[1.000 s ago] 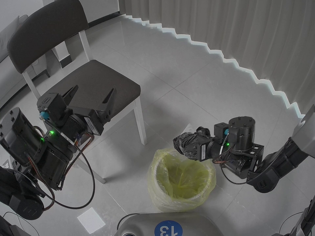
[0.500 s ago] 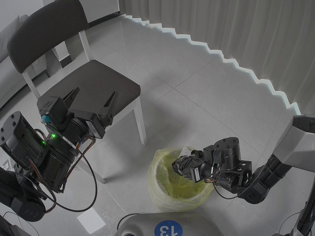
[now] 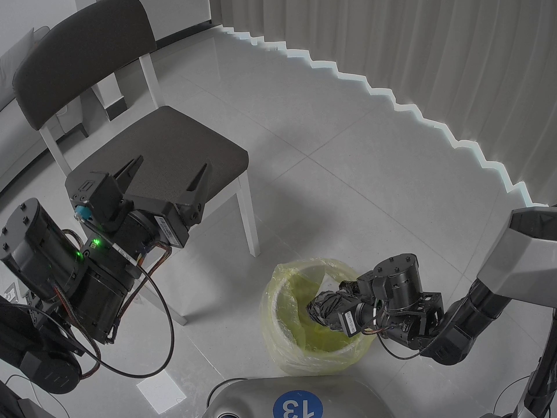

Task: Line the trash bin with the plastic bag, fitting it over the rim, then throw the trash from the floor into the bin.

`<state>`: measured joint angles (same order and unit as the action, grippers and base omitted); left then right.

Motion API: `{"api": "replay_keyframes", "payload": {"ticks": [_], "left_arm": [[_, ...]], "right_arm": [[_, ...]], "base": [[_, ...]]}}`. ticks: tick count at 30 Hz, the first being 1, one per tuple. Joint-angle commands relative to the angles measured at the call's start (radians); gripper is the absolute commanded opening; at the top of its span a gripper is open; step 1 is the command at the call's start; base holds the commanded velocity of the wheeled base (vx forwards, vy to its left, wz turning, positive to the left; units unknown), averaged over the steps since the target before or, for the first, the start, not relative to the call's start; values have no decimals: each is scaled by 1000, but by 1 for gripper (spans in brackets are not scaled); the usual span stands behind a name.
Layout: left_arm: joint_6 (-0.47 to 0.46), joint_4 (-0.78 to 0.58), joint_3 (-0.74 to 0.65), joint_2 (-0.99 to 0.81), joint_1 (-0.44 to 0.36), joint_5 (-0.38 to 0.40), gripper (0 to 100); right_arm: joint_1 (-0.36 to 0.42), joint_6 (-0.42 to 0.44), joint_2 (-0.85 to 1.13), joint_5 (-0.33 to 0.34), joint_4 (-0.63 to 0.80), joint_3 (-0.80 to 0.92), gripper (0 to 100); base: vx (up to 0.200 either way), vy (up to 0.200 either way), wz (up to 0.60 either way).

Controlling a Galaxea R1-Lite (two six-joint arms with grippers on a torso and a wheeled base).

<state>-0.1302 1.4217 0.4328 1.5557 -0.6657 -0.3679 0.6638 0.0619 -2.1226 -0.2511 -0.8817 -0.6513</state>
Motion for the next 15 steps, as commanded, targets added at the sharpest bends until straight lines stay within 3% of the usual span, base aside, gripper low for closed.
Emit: {"api": "replay_keyframes", "payload": {"ticks": [1,15], "left_arm": [[0,0,0,3,0,0,100],[0,0,0,6,0,0,100]], "right_arm": [[13,-30,36,1,21,39,0],[74,-16,-73,73,-20,-18,0]], "base": [[0,0,0],[0,0,0]]}}
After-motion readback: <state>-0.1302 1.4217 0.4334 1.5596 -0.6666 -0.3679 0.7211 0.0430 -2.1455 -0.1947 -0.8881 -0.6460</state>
